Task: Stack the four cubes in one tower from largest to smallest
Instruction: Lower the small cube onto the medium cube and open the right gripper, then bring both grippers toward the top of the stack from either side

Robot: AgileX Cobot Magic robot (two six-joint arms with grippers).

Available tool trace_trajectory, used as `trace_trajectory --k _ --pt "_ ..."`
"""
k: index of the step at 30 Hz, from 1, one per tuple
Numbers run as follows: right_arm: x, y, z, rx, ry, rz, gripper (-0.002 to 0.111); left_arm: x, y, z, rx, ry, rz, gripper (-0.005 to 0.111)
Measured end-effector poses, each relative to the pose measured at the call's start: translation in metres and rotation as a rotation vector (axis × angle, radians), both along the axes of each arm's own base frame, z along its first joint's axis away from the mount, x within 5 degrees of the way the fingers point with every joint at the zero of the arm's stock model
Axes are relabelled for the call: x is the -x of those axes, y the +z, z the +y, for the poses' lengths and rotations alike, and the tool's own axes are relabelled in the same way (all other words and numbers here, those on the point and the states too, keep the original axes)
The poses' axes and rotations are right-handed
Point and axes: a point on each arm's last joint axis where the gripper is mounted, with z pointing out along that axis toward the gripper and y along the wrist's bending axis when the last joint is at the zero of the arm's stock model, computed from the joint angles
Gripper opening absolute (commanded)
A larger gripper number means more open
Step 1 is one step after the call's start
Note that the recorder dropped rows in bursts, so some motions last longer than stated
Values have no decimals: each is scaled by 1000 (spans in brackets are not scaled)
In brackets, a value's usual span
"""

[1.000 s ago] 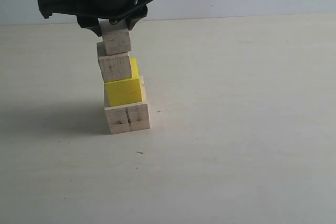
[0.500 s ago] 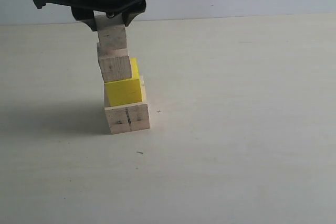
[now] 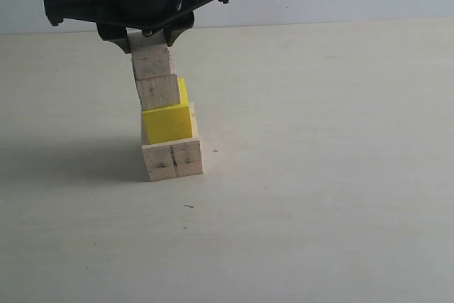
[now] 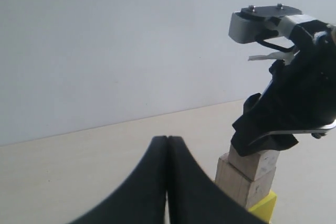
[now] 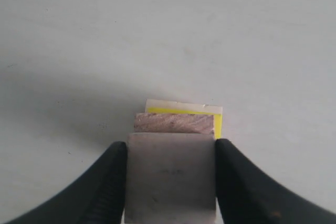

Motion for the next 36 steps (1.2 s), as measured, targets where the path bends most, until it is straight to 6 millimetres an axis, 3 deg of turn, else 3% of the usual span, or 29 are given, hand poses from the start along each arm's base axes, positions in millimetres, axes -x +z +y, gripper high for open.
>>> trace_trajectory --k 6,11,16,22,26,31,36 --pt "0 -1 0 1 0 1 63 0 0 0 0 1 -1 0" --pt "-1 -3 1 5 0 4 75 0 0 0 2 1 -1 0" --pt "0 4 -2 0 -1 -10 75 0 0 0 2 1 -1 0" --pt "8 42 -19 9 94 -110 75 0 -5 1 0 7 12 0" --pt "2 61 -39 8 102 -153 72 -1 -9 1 5 18 22 0" --pt "-14 66 -70 25 60 -146 58 -8 -20 1 12 29 76 0" --pt "-25 48 -101 92 3 -90 37 -26 -35 -2 27 41 194 0"
